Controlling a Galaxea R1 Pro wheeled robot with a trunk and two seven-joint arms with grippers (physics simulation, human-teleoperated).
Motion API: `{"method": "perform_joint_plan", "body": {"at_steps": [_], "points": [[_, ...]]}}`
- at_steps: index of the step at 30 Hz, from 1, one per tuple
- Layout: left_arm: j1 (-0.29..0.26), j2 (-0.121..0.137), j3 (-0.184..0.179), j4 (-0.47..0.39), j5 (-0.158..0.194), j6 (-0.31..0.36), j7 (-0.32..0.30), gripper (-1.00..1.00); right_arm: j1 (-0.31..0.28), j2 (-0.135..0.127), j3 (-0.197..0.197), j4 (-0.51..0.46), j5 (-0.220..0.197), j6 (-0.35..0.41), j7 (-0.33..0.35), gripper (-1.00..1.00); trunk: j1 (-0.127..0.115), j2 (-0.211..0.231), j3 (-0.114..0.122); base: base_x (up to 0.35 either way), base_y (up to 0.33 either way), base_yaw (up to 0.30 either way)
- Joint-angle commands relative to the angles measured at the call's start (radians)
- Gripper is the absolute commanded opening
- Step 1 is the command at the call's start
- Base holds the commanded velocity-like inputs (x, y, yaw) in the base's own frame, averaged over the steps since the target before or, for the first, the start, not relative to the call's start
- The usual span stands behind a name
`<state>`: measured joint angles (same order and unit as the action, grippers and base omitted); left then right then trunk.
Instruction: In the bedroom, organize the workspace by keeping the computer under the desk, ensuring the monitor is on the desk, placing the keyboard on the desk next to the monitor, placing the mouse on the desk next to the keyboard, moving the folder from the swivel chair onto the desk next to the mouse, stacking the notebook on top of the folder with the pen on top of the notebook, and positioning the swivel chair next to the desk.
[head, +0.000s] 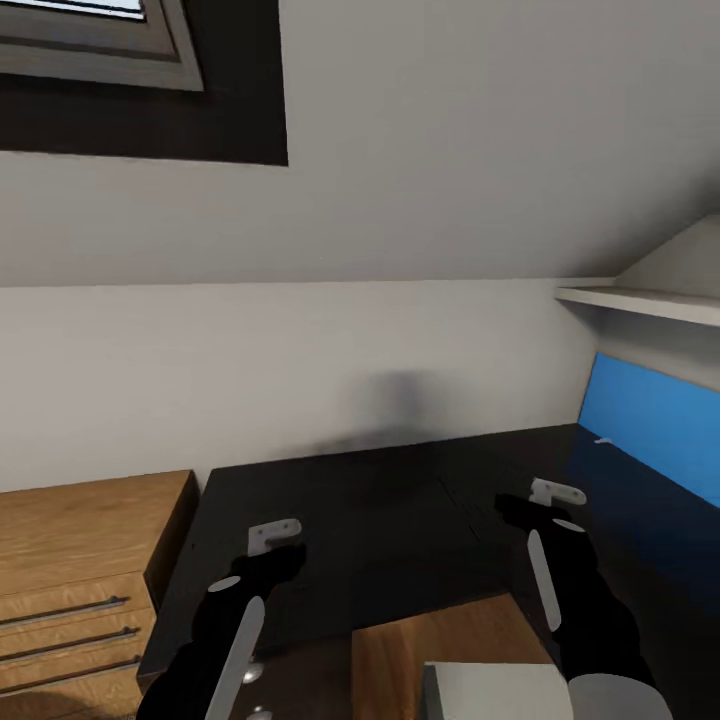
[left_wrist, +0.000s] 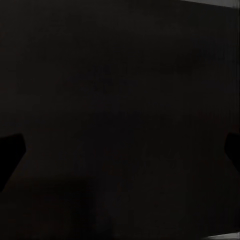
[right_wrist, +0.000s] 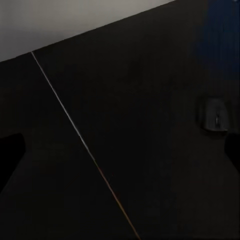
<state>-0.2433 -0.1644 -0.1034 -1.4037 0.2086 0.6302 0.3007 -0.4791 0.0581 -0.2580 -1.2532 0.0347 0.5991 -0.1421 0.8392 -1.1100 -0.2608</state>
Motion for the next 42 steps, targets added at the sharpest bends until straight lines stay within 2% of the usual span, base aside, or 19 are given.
{"method": "perform_joint_plan", "body": {"at_steps": [1,4,7,11,19,21,25,28,29,31,32,35,36,40,42], "points": [[-0.001,0.0,-0.001,-0.001,0.011,0.003,0.009,1.0,-0.001,-0.001,-0.009,0.001,0.003,0.005,0.0,1.0,0.0,-0.001,-0.001,0.002,-0.002,-0.278],[-0.001,0.0,-0.001,-0.001,0.011,0.003,0.009,1.0,-0.001,-0.011,-0.033,0.005,0.004,0.005,0.0,1.0,0.0,-0.001,-0.001,0.001,-0.001,-0.279],[-0.001,0.0,-0.001,-0.002,0.01,0.003,0.009,1.0,-0.001,-0.042,-0.053,0.01,0.003,0.005,0.001,1.0,0.0,-0.001,-0.001,0.0,0.0,-0.28],[-0.001,0.0,-0.001,-0.003,0.01,0.003,0.009,1.0,-0.001,-0.073,-0.06,0.031,0.001,-0.004,0.002,1.0,0.0,-0.001,-0.001,0.0,0.0,-0.249],[-0.001,0.0,-0.001,-0.003,0.01,0.003,0.009,1.0,-0.001,-0.087,-0.056,0.062,0.002,-0.05,0.002,1.0,0.0,-0.001,-0.001,0.0,0.0,-0.073],[0.0,0.0,-0.001,-0.003,0.01,0.003,0.009,1.0,-0.002,-0.089,-0.055,0.083,0.003,-0.089,0.002,1.0,0.0,-0.001,-0.001,0.0,0.0,-0.015],[-0.001,0.0,-0.002,-0.003,0.01,0.003,0.009,1.0,-0.025,-0.101,-0.055,0.203,0.009,-0.181,0.002,1.0,0.0,-0.001,-0.001,0.0,0.0,-0.006],[-0.001,0.0,-0.002,-0.003,0.011,0.003,0.009,1.0,-0.091,-0.124,-0.054,0.328,0.015,-0.233,0.002,1.0,0.0,-0.001,-0.001,0.0,0.0,-0.003],[-0.001,0.0,-0.002,-0.003,0.011,0.003,0.009,1.0,-0.152,-0.143,-0.054,0.437,0.019,-0.281,0.002,1.0,0.0,-0.001,-0.001,0.0,0.0,-0.001],[0.0,0.0,-0.002,-0.003,0.011,0.003,0.009,1.0,-0.221,-0.164,-0.054,0.568,0.022,-0.344,0.002,1.0,0.0,-0.001,-0.001,0.0,0.0,-0.001],[0.0,0.0,-0.002,-0.004,0.011,0.003,0.009,1.0,-0.327,-0.2,-0.054,0.783,0.027,-0.46,0.002,1.0,0.0,-0.001,-0.001,0.0,0.0,0.0],[0.0,-0.001,-0.002,-0.005,0.011,0.003,0.009,1.0,-0.424,-0.233,-0.053,0.969,0.033,-0.561,0.002,1.0,0.0,-0.001,-0.001,0.0,0.0,0.0],[0.0,-0.001,-0.002,-0.006,0.011,0.003,0.009,1.0,-0.475,-0.248,-0.053,1.046,0.035,-0.604,0.002,1.0,0.0,-0.001,-0.001,0.0,0.0,0.0],[0.0,-0.001,-0.002,-0.006,0.011,0.003,0.009,1.0,-0.537,-0.263,-0.055,1.133,0.038,-0.658,0.003,1.0,0.0,-0.001,-0.001,0.0,0.0,0.0],[0.0,-0.001,-0.002,-0.006,0.011,0.003,0.009,1.0,-0.557,-0.251,-0.058,1.175,0.036,-0.68,0.005,1.0,0.0,-0.001,-0.001,0.0,0.0,0.0]]}}
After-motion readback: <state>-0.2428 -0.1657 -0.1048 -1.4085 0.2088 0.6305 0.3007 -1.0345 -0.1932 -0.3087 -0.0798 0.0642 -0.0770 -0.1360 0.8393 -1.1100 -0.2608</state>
